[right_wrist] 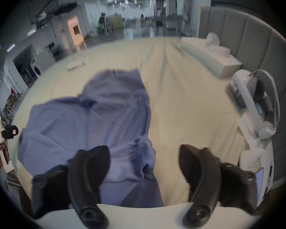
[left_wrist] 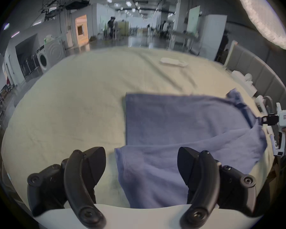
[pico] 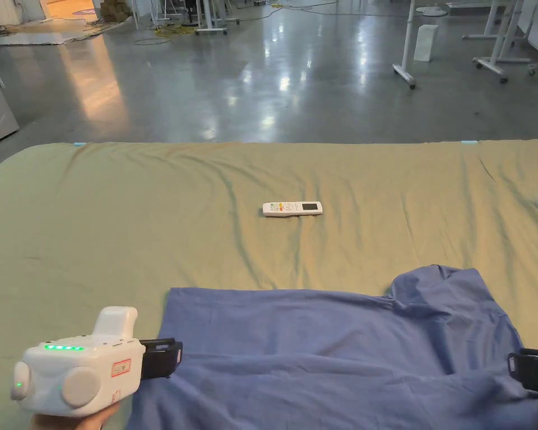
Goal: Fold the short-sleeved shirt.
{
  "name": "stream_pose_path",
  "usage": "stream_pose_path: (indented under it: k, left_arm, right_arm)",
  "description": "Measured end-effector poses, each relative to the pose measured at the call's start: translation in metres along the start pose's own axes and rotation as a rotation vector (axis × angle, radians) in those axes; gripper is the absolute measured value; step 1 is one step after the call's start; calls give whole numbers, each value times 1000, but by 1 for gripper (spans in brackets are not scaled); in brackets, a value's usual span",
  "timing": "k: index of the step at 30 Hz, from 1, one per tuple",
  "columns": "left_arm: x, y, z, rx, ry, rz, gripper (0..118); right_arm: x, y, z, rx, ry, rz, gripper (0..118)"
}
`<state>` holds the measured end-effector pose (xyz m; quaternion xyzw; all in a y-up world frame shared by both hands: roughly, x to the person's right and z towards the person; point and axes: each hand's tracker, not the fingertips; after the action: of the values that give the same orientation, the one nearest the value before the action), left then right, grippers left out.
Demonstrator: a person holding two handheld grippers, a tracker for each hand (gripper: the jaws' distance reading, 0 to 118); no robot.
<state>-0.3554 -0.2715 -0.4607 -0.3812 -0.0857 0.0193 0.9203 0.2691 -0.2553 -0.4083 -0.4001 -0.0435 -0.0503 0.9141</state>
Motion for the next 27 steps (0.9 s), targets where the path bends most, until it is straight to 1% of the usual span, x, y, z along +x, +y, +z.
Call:
stream_pose_path:
  k: [1, 2, 3, 5, 7, 9, 10, 12, 13, 16, 18, 19, 20, 22, 23, 24, 25, 26, 27]
  left_arm:
    - [3, 3, 23, 71, -13, 3, 94]
    - [6, 6, 50, 130, -33, 15, 94]
    - [13, 11, 83, 213, -72, 12, 94]
    - [28, 11, 143, 354, -109, -31, 94]
    - [47, 6, 207, 518, -103, -81, 94]
    - [69, -5, 259, 635, -68, -136, 94]
    - [80, -11, 280, 675, -42, -163, 94]
    - [99, -24, 312, 716, -3, -211, 94]
    - [107, -29, 323, 724, 7, -221, 94]
    - [129, -48, 351, 772, 62, -266, 94]
    - [142, -61, 367, 820, 107, -303, 92]
    - [146, -64, 371, 823, 105, -310, 88]
    - [149, -67, 377, 825, 104, -315, 72]
    - [155, -70, 387, 813, 100, -319, 1]
    - [156, -70, 390, 793, 98, -320, 1]
    - [159, -72, 392, 793, 105, -318, 1]
    - [162, -73, 393, 791, 144, -320, 1]
    - [163, -77, 392, 808, 148, -315, 1]
    - [159, -75, 397, 772, 95, -332, 1]
  right_arm:
    - [-2, -1, 22, 52, 11, -8, 90]
    - [-4, -3, 49, 114, 28, 15, 90]
    - [-10, -7, 81, 210, 31, 43, 90]
    - [-25, -17, 143, 400, 12, 88, 91]
    - [-41, -32, 206, 584, 9, 101, 95]
    - [-58, -48, 253, 716, -16, 114, 96]
    - [-56, -54, 260, 751, -18, 127, 96]
    - [-71, -69, 287, 802, -33, 129, 96]
    - [-76, -73, 295, 778, -25, 136, 96]
    - [-95, -89, 313, 787, -24, 171, 95]
    - [-105, -101, 323, 791, -17, 189, 85]
    - [-108, -106, 328, 796, -15, 189, 73]
    - [-111, -109, 332, 794, -1, 186, 54]
    - [-116, -113, 341, 736, 60, 142, 16]
    - [-116, -116, 344, 729, 91, 117, 1]
    - [-115, -120, 347, 733, 94, 129, 0]
    - [-117, -123, 348, 736, 67, 142, 0]
    - [-118, -124, 349, 737, 10, 152, 0]
    - [-116, -124, 350, 724, 15, 157, 0]
